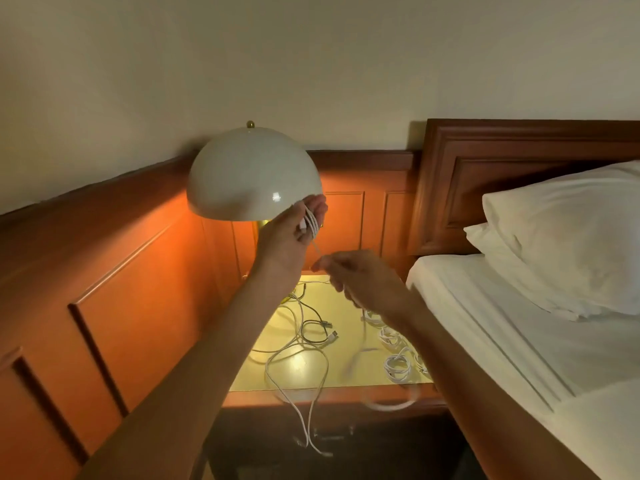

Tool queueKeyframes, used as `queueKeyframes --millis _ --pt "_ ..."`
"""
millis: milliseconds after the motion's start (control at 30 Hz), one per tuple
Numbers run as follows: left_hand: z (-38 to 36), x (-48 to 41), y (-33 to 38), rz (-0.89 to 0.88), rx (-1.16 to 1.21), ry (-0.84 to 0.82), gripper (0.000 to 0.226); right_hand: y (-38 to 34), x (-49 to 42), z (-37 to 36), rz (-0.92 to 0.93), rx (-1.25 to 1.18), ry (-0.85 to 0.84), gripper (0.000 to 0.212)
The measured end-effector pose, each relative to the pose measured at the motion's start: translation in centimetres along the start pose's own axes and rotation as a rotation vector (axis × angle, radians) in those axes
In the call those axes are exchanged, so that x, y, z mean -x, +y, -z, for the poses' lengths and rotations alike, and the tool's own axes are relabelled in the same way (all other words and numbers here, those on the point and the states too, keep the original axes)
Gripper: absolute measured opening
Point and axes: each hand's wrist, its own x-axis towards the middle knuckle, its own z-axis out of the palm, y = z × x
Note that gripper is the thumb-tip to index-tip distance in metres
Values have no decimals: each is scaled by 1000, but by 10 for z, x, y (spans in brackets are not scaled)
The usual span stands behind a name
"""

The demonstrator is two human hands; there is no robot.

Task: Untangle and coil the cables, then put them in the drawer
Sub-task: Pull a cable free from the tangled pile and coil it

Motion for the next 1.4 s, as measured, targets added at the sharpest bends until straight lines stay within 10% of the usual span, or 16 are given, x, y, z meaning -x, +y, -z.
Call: queueKeyframes --millis 100,200,333,467,667,833,1000,1233,1400 --pt "23 -8 -20 -396 -833 -58 20 -1 1 2 143 466 7 24" --pt "42 -5 -20 -414 -1344 -346 19 -9 -9 33 187 663 55 20" --pt "40 10 -5 120 -991 -656 30 -21 -29 83 277 595 -157 15" --pt "29 17 12 297 -435 -641 30 -4 -40 85 314 147 -109 11" --pt "10 5 -7 210 352 -113 25 46 -23 9 225 44 121 22" --pt "28 -7 -48 -248 -525 48 19 51 -3 -30 156 361 84 20" --pt "63 -9 -42 -340 -1375 -326 22 41 -11 14 109 795 4 17" --pt "46 15 -19 119 -1212 -717 32 19 -41 75 439 674 -333 19" --pt "37 19 3 278 -604 -633 25 36 -53 73 542 337 -44 25"
